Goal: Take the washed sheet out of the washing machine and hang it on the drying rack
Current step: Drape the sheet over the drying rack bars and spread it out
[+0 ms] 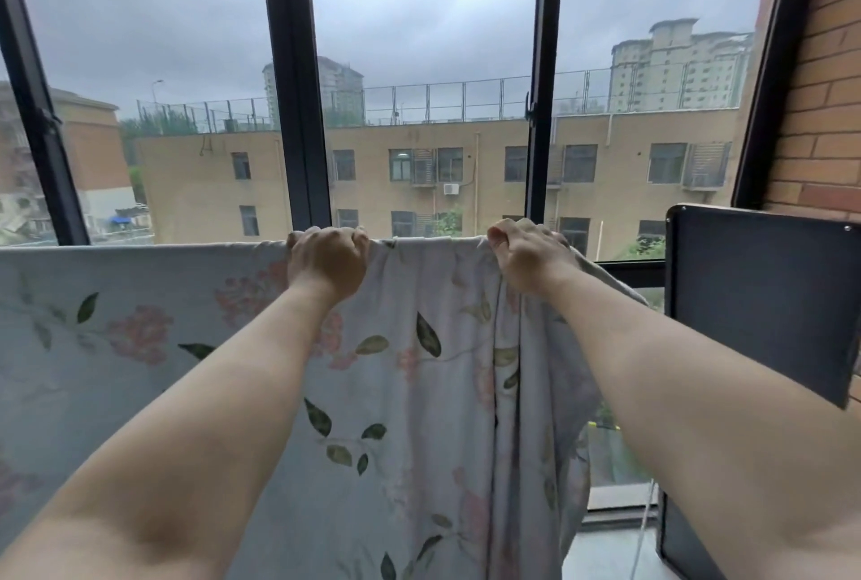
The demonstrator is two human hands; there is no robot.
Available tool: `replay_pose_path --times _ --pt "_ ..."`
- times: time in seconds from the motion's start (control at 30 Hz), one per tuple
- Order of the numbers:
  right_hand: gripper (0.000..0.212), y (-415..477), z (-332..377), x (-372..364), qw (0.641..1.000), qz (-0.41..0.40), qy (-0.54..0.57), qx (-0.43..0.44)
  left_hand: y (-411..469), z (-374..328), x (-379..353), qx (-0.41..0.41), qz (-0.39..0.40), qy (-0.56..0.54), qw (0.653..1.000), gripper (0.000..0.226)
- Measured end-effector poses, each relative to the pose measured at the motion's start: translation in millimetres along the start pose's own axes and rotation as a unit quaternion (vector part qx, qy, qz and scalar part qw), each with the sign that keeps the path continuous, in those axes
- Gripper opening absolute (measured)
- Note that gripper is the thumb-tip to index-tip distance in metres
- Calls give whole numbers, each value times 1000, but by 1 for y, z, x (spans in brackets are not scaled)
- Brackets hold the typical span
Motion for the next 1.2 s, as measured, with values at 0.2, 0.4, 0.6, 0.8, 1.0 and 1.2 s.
replay_pose_path --times 0.2,0.4,0.6,0.8,1.0,1.2 --pt "50 -5 2 10 999 8 43 -28 1 -75 13 -71 24 -32 997 46" --pt "37 -3 -11 20 986 29 154 -54 1 -117 -5 -132 23 -28 991 52" --pt "39 -23 -56 24 992 42 35 -116 6 -100 -17 -122 -2 -18 992 55" --pt "15 -28 -85 33 983 34 -57 -174 6 -104 -17 -113 -23 -38 993 53" --pt "17 -19 -135 39 978 67 -50 -190 10 -125 -23 -65 -30 -30 997 57" --pt "13 -6 -178 54 963 25 177 -200 14 -160 -21 -38 -32 -35 998 55"
Point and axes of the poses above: each hand's wrist, its own y-axis towards the middle knuckle, its own x-axis out of the back of the hand, z = x × y, the point moved 2 cm from there along y, towards the middle knuckle, and after that the axes turned 5 degrees about -x, right-handed, at the moved point
